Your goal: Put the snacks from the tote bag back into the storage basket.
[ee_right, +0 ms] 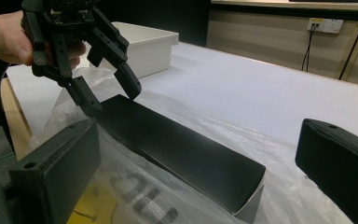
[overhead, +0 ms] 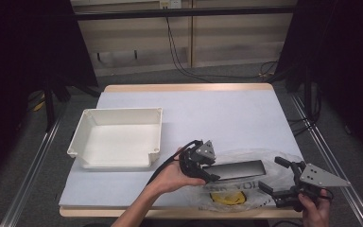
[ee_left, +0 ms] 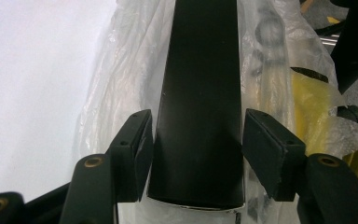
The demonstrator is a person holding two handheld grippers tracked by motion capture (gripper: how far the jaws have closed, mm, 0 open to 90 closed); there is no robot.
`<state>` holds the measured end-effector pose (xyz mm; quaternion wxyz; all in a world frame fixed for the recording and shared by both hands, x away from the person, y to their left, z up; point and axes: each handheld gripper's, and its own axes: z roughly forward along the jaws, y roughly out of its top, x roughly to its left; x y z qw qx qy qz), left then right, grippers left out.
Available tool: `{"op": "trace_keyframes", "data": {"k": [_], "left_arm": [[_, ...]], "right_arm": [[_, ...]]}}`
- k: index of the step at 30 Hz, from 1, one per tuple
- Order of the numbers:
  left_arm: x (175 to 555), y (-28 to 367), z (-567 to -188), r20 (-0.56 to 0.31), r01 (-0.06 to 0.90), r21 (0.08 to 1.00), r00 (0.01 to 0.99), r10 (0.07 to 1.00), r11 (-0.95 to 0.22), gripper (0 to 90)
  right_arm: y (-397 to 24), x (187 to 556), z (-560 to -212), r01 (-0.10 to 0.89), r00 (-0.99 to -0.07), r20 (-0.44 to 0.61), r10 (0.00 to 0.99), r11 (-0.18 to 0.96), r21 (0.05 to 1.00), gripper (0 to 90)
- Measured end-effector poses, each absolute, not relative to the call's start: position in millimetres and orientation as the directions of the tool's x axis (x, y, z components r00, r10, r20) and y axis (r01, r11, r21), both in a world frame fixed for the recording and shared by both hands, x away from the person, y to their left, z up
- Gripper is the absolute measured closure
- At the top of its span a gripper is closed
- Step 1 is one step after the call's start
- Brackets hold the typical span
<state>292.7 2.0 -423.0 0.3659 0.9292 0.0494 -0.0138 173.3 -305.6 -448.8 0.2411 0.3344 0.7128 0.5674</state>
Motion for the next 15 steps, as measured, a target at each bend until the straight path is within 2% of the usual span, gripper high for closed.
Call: {"op": "trace_keyframes", "data": {"k": [7, 15], "left_arm": [[289, -3, -429, -0.023, 0.074, 0.65, 0.997, 0.078, -0.756, 39.3], [288, -3, -440, -0.047, 0.093, 0.655, 0.996, 0.082, -0.75, 40.1]], "right_arm": [[-305, 173, -449, 0.206, -0.661, 0.036, 0.75, 0.135, 0.969, 0.0], [-305, 173, -449, 0.207, -0.665, 0.035, 0.746, 0.139, 0.969, 0.0]]}}
